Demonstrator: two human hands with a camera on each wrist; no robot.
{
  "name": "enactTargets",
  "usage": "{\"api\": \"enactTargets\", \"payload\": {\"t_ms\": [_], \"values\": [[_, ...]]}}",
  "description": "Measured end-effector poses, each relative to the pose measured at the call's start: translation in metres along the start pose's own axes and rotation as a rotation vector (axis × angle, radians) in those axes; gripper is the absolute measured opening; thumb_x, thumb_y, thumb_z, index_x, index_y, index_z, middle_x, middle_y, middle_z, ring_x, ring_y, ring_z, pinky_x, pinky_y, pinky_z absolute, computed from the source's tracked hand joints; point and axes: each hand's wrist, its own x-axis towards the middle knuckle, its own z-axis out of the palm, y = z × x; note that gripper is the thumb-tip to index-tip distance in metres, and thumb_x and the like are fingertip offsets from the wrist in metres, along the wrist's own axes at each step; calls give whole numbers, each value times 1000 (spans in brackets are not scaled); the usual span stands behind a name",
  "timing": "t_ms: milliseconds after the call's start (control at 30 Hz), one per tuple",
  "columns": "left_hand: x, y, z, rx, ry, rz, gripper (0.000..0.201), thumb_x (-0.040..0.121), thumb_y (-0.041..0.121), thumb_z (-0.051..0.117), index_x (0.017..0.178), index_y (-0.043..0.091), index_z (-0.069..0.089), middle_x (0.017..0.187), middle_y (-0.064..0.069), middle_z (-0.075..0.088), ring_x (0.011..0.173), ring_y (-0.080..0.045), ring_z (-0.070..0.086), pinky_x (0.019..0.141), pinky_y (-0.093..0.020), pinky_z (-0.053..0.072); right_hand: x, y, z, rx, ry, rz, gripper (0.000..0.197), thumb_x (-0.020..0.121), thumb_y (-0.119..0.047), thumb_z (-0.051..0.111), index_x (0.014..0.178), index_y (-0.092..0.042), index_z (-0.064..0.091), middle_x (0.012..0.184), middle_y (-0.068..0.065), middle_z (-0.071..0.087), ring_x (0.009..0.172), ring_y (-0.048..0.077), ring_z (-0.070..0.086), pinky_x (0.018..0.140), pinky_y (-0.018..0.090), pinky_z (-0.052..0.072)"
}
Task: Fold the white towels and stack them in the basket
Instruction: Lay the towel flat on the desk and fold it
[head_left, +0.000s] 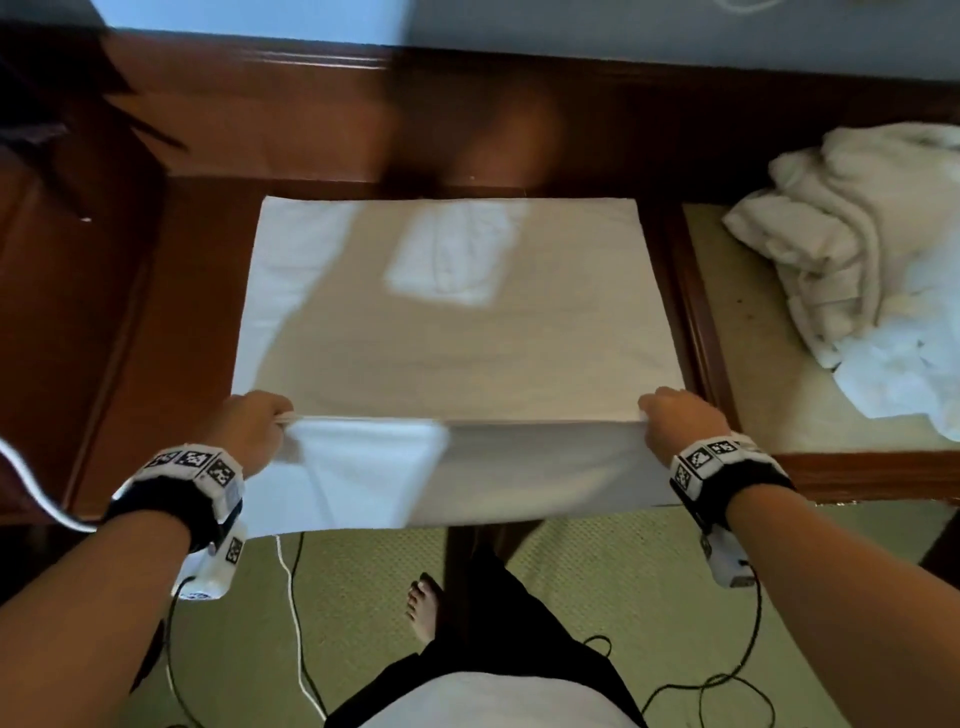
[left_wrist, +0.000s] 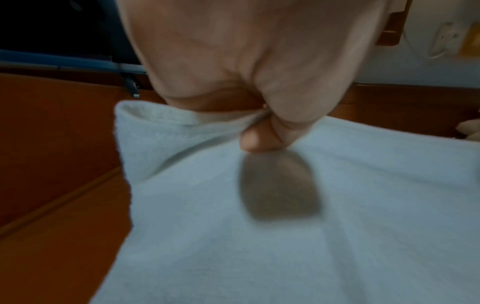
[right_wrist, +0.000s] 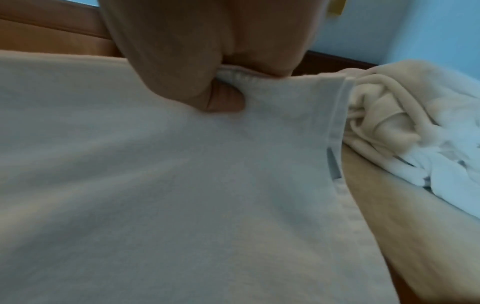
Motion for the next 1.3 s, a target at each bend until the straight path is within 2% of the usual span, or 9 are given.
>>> {"api": "enactTargets", "payload": {"t_ms": [100,433,533,633,767,867,1033,1133,1300], "values": [[26,2,-20,-3,78,27,27,80,-5,55,62,16,56,59,-7,58,63,-32,56,61,-39,49,28,6,-32,65,43,30,22,91,-4,47,107,-9,63,108,12,63,102,32,61,80,39,51],[120,16,-44,108,87,-40,20,91,15,59,71,16,59,69,-10,62,64,-31,58,60,-35,46,150,1,-66,115,70,0,26,86,-2,50,104,-13,65,105,15,66,100,35,62,81,39,50],[126,21,-28,158,125,-83,24,90,13,59,107,26,68,120,-11,67,105,-36,61,88,-43,49,166,0,-43,96,238,-12,33,80,-3,59,111,-10,65,116,15,61,110,38,53,94,49,44],[109,21,12,236,149,39,68,89,37,58,152,27,36,163,-8,26,146,-35,27,113,-54,29,150,-11,-7,225,412,-26,54,78,-12,64,131,-12,55,144,16,45,128,41,41,103,55,35],[61,15,83,235,70,171,70,98,58,27,161,31,12,169,-7,2,150,-43,14,115,-65,22,100,-27,57,291,189,-5,67,96,-54,29,156,-30,14,166,7,-2,150,33,5,117,54,15],[42,4,109,238,87,172,74,96,65,18,161,34,4,169,-2,-8,152,-43,6,116,-67,15,67,-20,96,248,97,26,70,94,-66,11,155,-38,-10,163,1,-23,151,27,-15,121,54,5],[34,23,103,258,72,210,80,91,66,29,159,24,23,166,-15,14,148,-47,19,110,-69,24,67,-44,84,295,175,36,74,94,-63,18,158,-27,6,165,8,-10,152,32,-4,119,57,14],[27,44,120,311,57,293,81,89,68,32,157,25,29,166,-15,16,148,-47,19,110,-69,23,68,-109,64,284,305,-197,74,92,-60,32,155,-23,25,165,13,7,150,35,11,113,53,19],[27,44,134,319,73,290,80,92,73,24,160,32,17,168,-12,7,152,-44,8,113,-69,15,63,-185,66,196,231,-460,71,93,-63,35,156,-31,23,166,8,1,152,32,2,115,57,19]]}}
